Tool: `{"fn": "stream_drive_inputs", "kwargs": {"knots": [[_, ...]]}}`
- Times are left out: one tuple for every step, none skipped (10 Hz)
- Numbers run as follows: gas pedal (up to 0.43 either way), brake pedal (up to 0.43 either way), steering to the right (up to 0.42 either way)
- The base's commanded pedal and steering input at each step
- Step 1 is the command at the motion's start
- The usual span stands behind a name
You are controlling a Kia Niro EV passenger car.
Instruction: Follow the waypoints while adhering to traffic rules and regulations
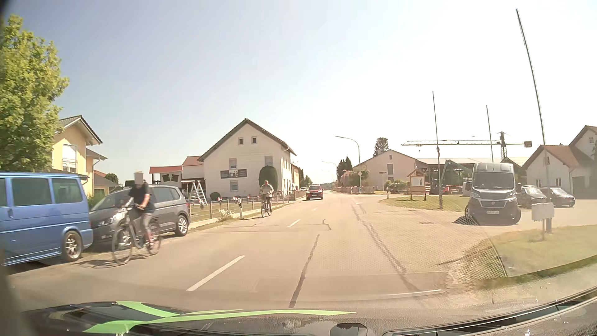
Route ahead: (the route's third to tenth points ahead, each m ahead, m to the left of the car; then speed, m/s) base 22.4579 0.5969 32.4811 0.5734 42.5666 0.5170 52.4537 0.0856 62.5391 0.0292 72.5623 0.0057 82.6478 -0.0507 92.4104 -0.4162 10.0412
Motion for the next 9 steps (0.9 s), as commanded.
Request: {"fn": "stream_drive_inputs", "kwargs": {"knots": [[0.150,0.000,0.030],[0.150,0.000,0.030],[0.157,0.000,0.030],[0.169,0.000,0.027],[0.177,0.000,0.022],[0.177,0.000,0.019],[0.177,0.000,0.017],[0.177,0.000,0.016],[0.177,0.000,0.015]]}}
